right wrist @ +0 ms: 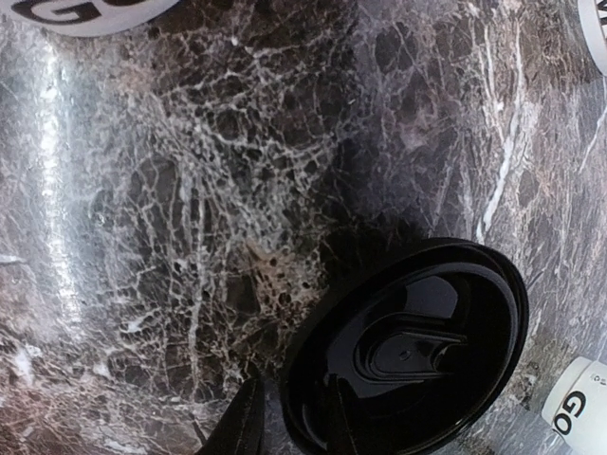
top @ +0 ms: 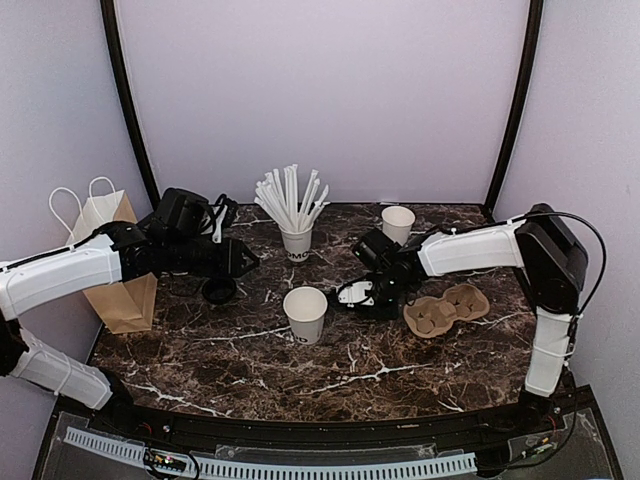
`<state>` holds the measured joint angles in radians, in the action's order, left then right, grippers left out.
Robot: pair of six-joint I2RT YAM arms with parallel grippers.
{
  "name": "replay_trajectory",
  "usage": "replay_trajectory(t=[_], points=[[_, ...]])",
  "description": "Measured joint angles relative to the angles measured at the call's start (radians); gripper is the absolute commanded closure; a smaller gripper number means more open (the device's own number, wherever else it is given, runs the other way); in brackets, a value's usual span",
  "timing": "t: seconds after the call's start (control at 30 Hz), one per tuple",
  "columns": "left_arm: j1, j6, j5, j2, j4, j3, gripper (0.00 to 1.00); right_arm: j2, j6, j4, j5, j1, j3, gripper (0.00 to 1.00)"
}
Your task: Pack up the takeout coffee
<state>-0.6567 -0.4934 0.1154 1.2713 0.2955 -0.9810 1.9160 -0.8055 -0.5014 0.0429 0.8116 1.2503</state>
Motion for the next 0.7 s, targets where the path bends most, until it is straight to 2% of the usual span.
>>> replay_trajectory(t=[0.2, 0.47, 0.6, 0.63, 0.7], points=[[0.0, 0.001, -0.002, 0.0, 0.0, 0.0, 0.62, 0.005, 0.001, 0.012, 0.01, 0.0, -0.002, 0.94], [0.0, 0.03, -0.027, -0.056, -0.052, 0.027, 0.6, -0.045, 0.034, -0.009, -0.052, -0.015, 0.006, 0.95], [-0.021, 0.089, -0.024, -0.147, -0.203, 0.121, 0.56, -0.133, 0.098, -0.08, -0.208, -0.057, 0.084, 0.95], [-0.033, 0.107, -0.022, -0.17, -0.251, 0.15, 0.5, -0.161, 0.121, -0.096, -0.269, -0.073, 0.113, 0.94], [-0.066, 0.163, -0.019, -0.217, -0.362, 0.217, 0.46, -0.216, 0.174, -0.114, -0.409, -0.108, 0.175, 0.94]])
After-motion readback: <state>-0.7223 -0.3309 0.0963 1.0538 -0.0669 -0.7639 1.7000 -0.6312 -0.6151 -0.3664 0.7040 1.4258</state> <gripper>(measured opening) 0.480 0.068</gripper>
